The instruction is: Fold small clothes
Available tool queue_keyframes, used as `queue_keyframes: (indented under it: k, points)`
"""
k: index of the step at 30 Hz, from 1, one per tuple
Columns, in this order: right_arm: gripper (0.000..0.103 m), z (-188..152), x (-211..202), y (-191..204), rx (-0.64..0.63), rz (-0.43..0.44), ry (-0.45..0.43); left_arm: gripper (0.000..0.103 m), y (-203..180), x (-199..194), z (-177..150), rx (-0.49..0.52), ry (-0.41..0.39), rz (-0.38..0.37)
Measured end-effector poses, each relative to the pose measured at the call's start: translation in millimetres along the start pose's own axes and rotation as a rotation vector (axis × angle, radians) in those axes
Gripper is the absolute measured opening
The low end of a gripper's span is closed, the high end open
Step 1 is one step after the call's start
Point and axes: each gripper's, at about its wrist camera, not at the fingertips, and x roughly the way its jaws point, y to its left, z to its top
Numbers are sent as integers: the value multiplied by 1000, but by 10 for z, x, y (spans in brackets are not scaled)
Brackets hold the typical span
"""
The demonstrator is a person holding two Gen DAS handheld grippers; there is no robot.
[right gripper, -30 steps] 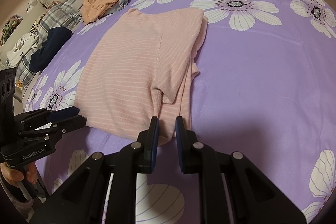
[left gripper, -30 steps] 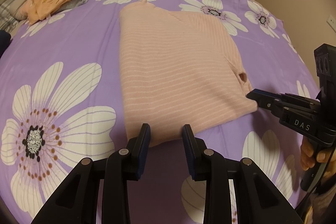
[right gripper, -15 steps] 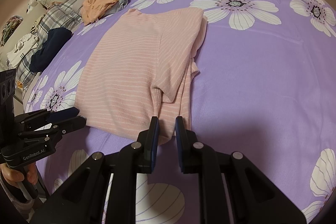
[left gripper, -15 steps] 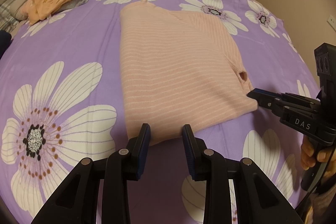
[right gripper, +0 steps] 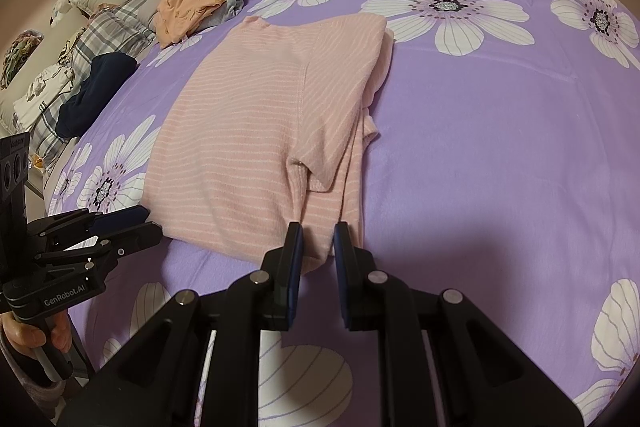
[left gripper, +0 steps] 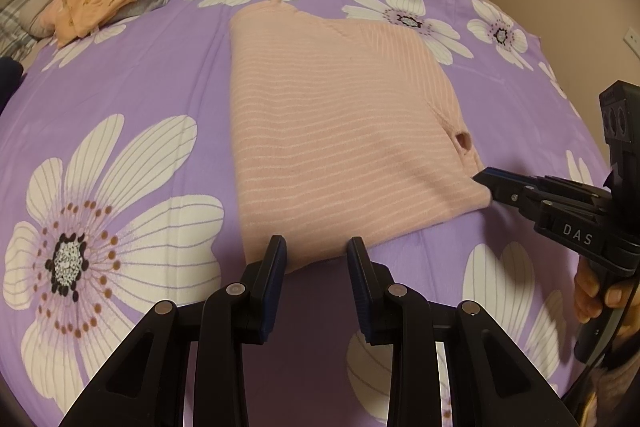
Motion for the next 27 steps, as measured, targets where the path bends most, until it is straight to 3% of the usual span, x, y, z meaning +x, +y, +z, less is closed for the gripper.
queue_keyframes:
  k: [27]
  points:
    - [16, -6, -2, -4, 0, -2, 2, 31, -4, -11, -24, 3, 1, 5]
